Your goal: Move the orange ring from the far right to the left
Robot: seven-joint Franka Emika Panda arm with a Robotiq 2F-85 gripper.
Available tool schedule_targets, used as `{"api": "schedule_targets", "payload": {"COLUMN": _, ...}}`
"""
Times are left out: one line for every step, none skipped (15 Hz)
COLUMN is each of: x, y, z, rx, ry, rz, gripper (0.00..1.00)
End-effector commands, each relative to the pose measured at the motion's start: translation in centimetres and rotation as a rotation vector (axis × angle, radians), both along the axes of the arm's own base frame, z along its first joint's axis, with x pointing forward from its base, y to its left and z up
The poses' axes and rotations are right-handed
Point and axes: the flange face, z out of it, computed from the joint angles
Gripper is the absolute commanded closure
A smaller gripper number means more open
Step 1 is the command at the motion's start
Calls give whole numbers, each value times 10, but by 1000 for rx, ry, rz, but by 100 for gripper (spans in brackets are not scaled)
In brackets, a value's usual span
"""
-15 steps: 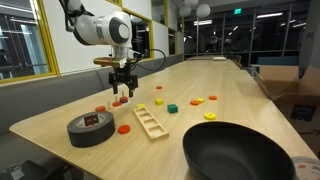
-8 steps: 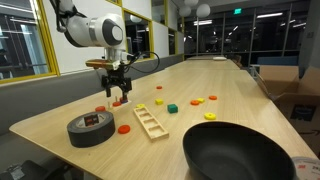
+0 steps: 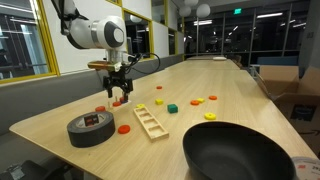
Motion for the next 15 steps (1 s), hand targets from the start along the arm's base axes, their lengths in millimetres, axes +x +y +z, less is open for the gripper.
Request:
{"api": "schedule_targets", "payload": {"x": 12, "y": -1, "z": 0, "rx": -12, "ry": -31, "rz": -16, "gripper": 0}}
{"api": "schedule_targets", "payload": {"x": 15, "y": -2, "z": -1, "rx": -14, "ry": -33, "rz": -17, "gripper": 0}}
{"api": "schedule_targets", "payload": {"x": 17, "y": -3, "z": -1, "rx": -16, "ry": -35, "rz": -20, "gripper": 0}}
{"api": "schedule_targets", "payload": {"x": 19, "y": -3, "z": -1, "rx": -18, "ry": -39, "rz": -22, "gripper": 0}}
{"api": "schedule_targets", "payload": {"x": 22, "y": -4, "z": -1, "rx": -20, "ry": -44, "rz": -26, "gripper": 0}}
{"api": "schedule_targets", "payload": {"x": 25, "y": -4, "z": 0, "rx": -20, "ry": -48, "rz": -28, "gripper": 0}}
{"api": "schedule_targets", "payload": {"x": 28, "y": -5, "z": 0, "rx": -20, "ry": -53, "rz": -32, "gripper": 0}}
{"api": "schedule_targets", "payload": {"x": 29, "y": -5, "z": 1, "rx": -20, "ry": -57, "rz": -34, "gripper": 0}}
{"api": "schedule_targets", "payload": {"x": 31, "y": -5, "z": 1, "rx": -20, "ry": -60, "rz": -35, "gripper": 0}}
{"api": "schedule_targets", "payload": {"x": 32, "y": -5, "z": 1, "rx": -20, "ry": -61, "rz": -37, "gripper": 0}}
{"api": "schedule_targets", "payload": {"x": 33, "y": -6, "z": 1, "rx": -20, "ry": -62, "rz": -38, "gripper": 0}}
{"api": "schedule_targets", "payload": {"x": 33, "y": -6, "z": 1, "rx": -21, "ry": -64, "rz": -38, "gripper": 0}}
{"api": "schedule_targets", "payload": {"x": 33, "y": -7, "z": 1, "rx": -21, "ry": -66, "rz": -35, "gripper": 25}}
{"api": "schedule_targets", "payload": {"x": 34, "y": -7, "z": 2, "rx": -22, "ry": -66, "rz": -37, "gripper": 26}}
{"api": "schedule_targets", "payload": {"x": 33, "y": -8, "z": 3, "rx": -22, "ry": -65, "rz": -38, "gripper": 32}}
